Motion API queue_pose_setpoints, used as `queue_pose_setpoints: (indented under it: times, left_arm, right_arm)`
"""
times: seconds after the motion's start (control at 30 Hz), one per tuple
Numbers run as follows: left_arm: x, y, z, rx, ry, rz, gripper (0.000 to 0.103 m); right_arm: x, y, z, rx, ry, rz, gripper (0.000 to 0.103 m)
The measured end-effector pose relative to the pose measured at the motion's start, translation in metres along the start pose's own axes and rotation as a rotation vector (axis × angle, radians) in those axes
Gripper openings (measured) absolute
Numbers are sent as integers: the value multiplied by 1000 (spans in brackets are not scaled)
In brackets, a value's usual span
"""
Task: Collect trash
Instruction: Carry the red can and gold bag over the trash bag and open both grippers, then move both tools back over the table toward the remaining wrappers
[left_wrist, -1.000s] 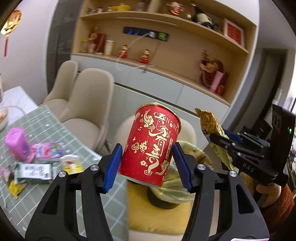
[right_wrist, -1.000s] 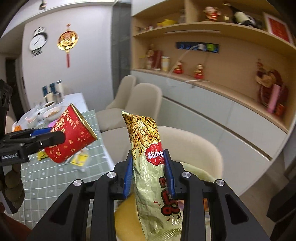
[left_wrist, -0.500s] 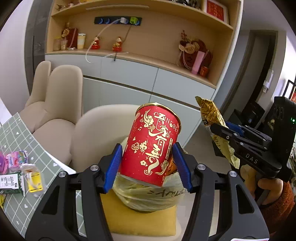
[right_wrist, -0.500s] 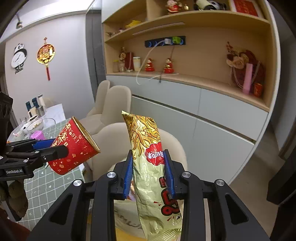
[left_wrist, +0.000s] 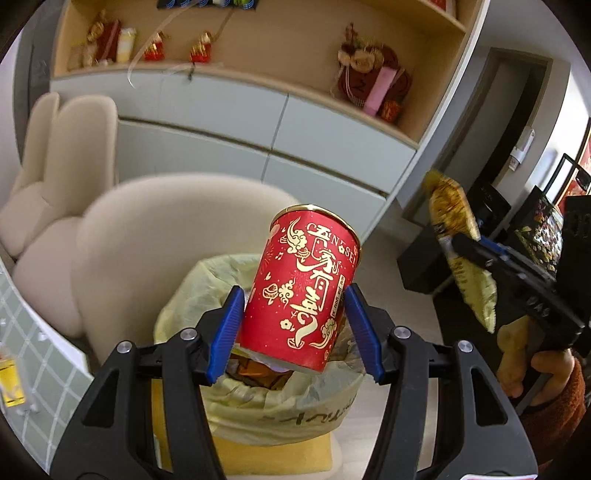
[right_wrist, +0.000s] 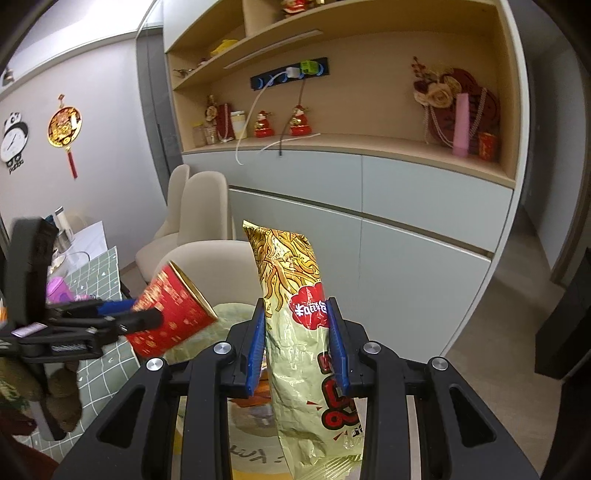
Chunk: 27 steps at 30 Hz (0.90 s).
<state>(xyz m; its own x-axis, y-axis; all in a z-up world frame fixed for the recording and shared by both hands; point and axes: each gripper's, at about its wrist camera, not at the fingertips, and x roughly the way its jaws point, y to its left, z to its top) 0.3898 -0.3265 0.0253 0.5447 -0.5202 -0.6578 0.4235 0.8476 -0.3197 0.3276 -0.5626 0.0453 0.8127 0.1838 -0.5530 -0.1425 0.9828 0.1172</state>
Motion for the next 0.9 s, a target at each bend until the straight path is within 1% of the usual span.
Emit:
queue_pose_setpoints:
  times: [0.03,0.1,0.2,0.27,0.3,0.33,0.43,0.5,0.57,0.7,0.73,0.83,0.9]
  left_arm:
    - [10,0,0,0,21,-8,53]
    - [35,0,0,25,83,20,53]
    - [74,0,-8,78,230,77,53]
    - [91,1,-17,87,312,59,52]
    - [97,2,-21,85,337,45,52]
    - [101,2,-23,83,344,39,52]
    - [101,5,-23,54,336,22,53]
    - [92,11,-21,15,313,6,54]
    - [79,16,-18,-8,286,8,55]
    - [41,26,-18,-54,210,34,60]
    - [31,29,-19,-67,189,45,60]
    - [-2,42,-21,-97,120,107,60]
    - [-19,48,-24,-113,88,148,60]
  right_arm:
    - [2,-3,-1,5,3,-1,30]
    - [7,-10,-4,18,17,-1,30]
    - [14,-15,-6,31,34,2,30]
    - [19,-17,-8,34,43,4,30]
    - [22,-18,-9,39,49,8,30]
    - [24,-19,-10,41,54,10,30]
    - [34,-18,-13,47,71,20,30]
    - [40,-17,-12,45,79,31,30]
    - [48,-14,-11,41,87,49,30]
    - [66,6,-9,21,109,112,30]
    - [74,16,-9,7,119,138,30]
    - [94,39,-9,-34,144,177,30]
    - [116,55,-13,-65,186,193,30]
